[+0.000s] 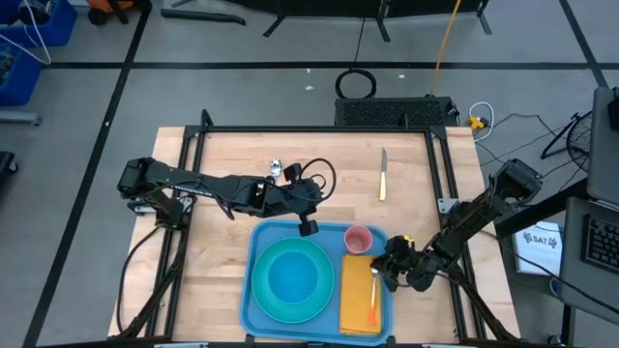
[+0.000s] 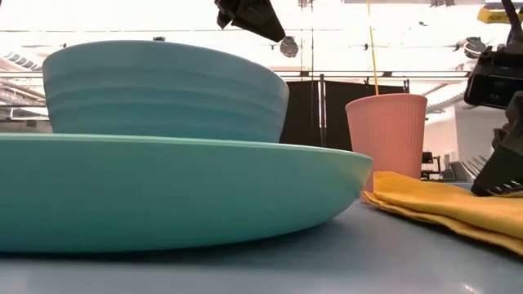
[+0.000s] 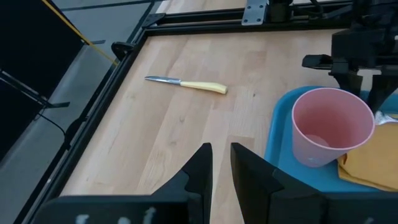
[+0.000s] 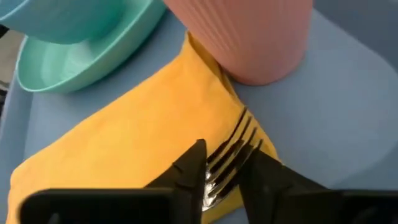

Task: Set up tray
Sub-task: Put the orange fork on the yellow napkin, then put the orange spoon on the yellow napkin to the left of the orange fork

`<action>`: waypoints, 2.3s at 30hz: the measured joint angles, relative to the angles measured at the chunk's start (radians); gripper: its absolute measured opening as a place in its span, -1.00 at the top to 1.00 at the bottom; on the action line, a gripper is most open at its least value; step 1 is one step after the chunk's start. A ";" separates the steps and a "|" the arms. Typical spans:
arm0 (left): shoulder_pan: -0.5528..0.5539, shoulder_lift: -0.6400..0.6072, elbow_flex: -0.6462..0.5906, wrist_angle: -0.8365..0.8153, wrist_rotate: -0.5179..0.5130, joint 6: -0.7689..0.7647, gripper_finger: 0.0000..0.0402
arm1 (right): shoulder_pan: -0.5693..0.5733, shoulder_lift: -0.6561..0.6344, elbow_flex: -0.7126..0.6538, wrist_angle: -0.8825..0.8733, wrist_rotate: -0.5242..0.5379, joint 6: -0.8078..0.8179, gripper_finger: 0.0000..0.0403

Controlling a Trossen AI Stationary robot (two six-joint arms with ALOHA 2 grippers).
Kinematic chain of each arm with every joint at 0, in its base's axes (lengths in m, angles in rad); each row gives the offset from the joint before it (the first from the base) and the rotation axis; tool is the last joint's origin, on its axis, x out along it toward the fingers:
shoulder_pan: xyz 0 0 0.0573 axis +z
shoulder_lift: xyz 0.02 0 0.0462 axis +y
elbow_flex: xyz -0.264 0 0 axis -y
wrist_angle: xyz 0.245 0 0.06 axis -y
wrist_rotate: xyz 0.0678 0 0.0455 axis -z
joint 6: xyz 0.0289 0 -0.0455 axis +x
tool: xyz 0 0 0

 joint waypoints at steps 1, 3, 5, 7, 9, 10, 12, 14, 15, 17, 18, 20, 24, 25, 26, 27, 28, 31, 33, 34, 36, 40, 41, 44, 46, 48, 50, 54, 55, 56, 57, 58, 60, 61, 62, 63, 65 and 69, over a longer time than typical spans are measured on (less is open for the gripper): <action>0.000 0.000 0.000 0.000 0.000 0.000 0.69 | 0.000 0.000 0.000 0.013 0.000 -0.011 0.56; 0.000 0.000 0.000 0.000 0.000 0.000 0.69 | 0.000 0.000 0.000 0.050 0.001 -0.037 0.46; 0.000 0.000 0.000 0.000 0.000 -0.001 0.69 | 0.000 0.000 0.000 0.079 0.001 -0.060 0.37; 0.000 0.000 0.000 0.000 0.000 -0.002 0.69 | -0.001 0.000 0.000 0.095 0.001 -0.068 0.30; 0.000 0.000 0.000 0.000 0.000 -0.002 0.69 | -0.001 -0.001 0.000 0.100 0.002 -0.066 0.25; 0.000 0.000 0.000 0.000 0.000 -0.002 0.69 | -0.001 -0.001 0.000 0.100 0.002 -0.066 0.23; 0.000 0.000 0.000 0.000 0.000 -0.002 0.69 | -0.001 -0.001 0.000 0.102 0.002 -0.066 0.19; 0.000 0.000 0.000 0.000 0.000 -0.002 0.69 | -0.001 -0.001 0.000 0.103 0.001 -0.062 0.15; 0.000 0.000 0.000 0.000 0.000 -0.002 0.69 | -0.001 -0.001 0.000 0.103 0.001 -0.061 0.14; 0.000 0.000 0.000 0.000 0.000 -0.002 0.69 | -0.001 -0.001 0.000 0.102 0.001 -0.061 0.10; 0.000 0.000 0.000 0.000 0.000 -0.002 0.69 | -0.001 -0.001 0.001 0.100 0.002 -0.061 0.08; 0.000 0.000 0.000 0.000 0.000 -0.002 0.69 | -0.007 -0.002 0.002 0.080 0.003 -0.060 0.05; 0.000 0.000 0.000 0.000 0.000 -0.002 0.69 | -0.027 -0.002 0.002 0.039 0.002 -0.043 0.00; 0.000 0.000 0.000 0.000 0.000 -0.003 0.69 | -0.032 -0.002 0.002 0.041 0.001 -0.046 0.00; 0.000 0.000 0.000 0.000 0.000 -0.004 0.69 | -0.035 -0.006 0.002 0.041 0.001 -0.057 -0.01; 0.000 0.000 0.000 0.001 0.000 -0.004 0.69 | -0.040 -0.012 0.002 0.040 0.001 -0.064 -0.01; 0.000 0.000 0.000 0.003 0.000 -0.005 0.69 | -0.045 -0.019 0.002 0.041 0.001 -0.074 0.00; 0.000 0.000 0.000 0.006 0.000 -0.002 0.69 | -0.056 -0.059 0.002 0.038 0.004 -0.115 0.01; 0.000 0.000 0.000 0.007 0.001 -0.002 0.69 | -0.063 -0.100 0.002 0.037 0.006 -0.150 0.02; 0.000 0.000 0.000 0.007 0.001 -0.002 0.69 | -0.065 -0.125 0.002 0.035 0.010 -0.171 0.02; 0.000 0.000 0.000 0.007 0.001 -0.002 0.69 | -0.070 -0.175 0.002 0.034 0.039 -0.226 0.02; -0.011 -0.007 -0.001 0.008 -0.002 0.012 0.69 | -0.073 -0.291 0.002 0.028 0.084 -0.346 0.02; -0.013 -0.012 -0.002 0.006 -0.001 0.015 0.69 | -0.073 -0.320 0.002 0.021 0.091 -0.371 0.02; -0.016 -0.024 -0.001 0.026 0.004 0.023 0.69 | -0.074 -0.409 0.002 -0.033 0.135 -0.440 0.02; -0.023 -0.037 -0.002 0.018 0.001 0.029 0.69 | -0.081 -0.466 0.002 -0.070 0.183 -0.491 0.03; -0.026 -0.044 0.000 0.045 0.000 0.041 0.69 | -0.089 -0.523 0.002 -0.107 0.231 -0.544 0.03; -0.034 -0.055 0.000 0.034 0.000 0.047 0.69 | -0.101 -0.571 0.002 -0.119 0.275 -0.605 0.03; -0.042 -0.058 -0.001 0.038 -0.006 0.061 0.69 | -0.149 -0.648 0.002 -0.099 0.357 -0.798 0.03; -0.043 -0.061 -0.001 0.035 -0.007 0.066 0.69 | -0.168 -0.663 0.002 -0.076 0.375 -0.860 0.03; -0.045 -0.067 -0.001 0.027 -0.007 0.073 0.69 | -0.189 -0.677 0.002 -0.046 0.380 -0.928 0.03; -0.045 -0.074 -0.001 0.022 -0.007 0.077 0.69 | -0.211 -0.689 0.002 -0.011 0.379 -0.993 0.03; -0.045 -0.081 -0.001 0.021 -0.008 0.077 0.69 | -0.233 -0.701 0.002 0.027 0.377 -1.050 0.03; -0.042 -0.101 -0.011 0.003 -0.018 0.053 0.69 | -0.265 -0.721 0.002 0.105 0.374 -1.150 0.03; -0.038 -0.114 -0.030 -0.013 -0.032 0.027 0.69 | -0.275 -0.730 0.002 0.137 0.374 -1.195 0.03; -0.035 -0.132 -0.058 -0.035 -0.056 -0.009 0.69 | -0.281 -0.739 0.002 0.158 0.373 -1.241 0.03; -0.029 -0.156 -0.089 -0.068 -0.088 -0.054 0.69 | -0.283 -0.747 0.002 0.170 0.375 -1.281 0.03; -0.014 -0.218 -0.154 -0.172 -0.182 -0.190 0.69 | -0.291 -0.761 0.002 0.188 0.401 -1.354 0.03; 0.023 -0.335 -0.283 -0.328 -0.222 -0.468 0.69 | -0.315 -0.780 0.002 0.221 0.545 -1.523 0.03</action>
